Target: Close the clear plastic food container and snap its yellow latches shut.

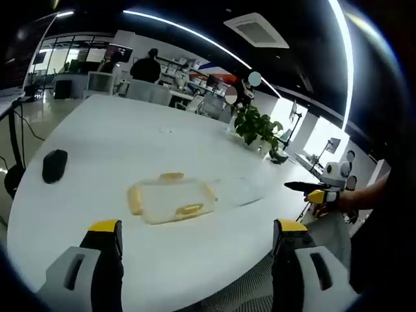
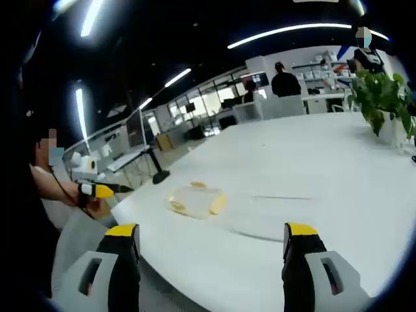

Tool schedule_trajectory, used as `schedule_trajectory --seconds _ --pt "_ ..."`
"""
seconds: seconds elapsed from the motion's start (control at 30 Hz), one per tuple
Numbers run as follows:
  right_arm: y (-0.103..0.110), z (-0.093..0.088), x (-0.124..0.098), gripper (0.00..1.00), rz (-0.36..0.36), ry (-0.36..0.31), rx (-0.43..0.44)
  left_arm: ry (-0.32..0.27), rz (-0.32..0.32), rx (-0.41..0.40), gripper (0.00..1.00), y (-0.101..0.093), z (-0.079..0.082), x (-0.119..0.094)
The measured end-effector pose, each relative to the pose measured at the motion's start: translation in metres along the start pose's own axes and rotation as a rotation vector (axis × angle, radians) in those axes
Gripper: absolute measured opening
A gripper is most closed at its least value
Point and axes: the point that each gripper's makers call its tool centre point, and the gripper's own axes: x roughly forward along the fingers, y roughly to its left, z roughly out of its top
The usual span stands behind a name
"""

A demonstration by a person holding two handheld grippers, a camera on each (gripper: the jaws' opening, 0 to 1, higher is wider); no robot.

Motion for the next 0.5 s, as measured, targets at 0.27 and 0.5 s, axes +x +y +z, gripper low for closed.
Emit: schedule_trajectory --seconds 0.27,0.5 --pt "0.0011 0.0027 0.0016 0.89 0.006 -0.012 -0.004 -0.006 -0.006 0.015 0.95 -0.0009 0.0023 0.0015" --pt "0.0024 0.0035 0.0036 0.87 0.014 -0.015 -0.010 -0.006 -0.006 0.017 0.94 -0.0011 0.0041 0.0041"
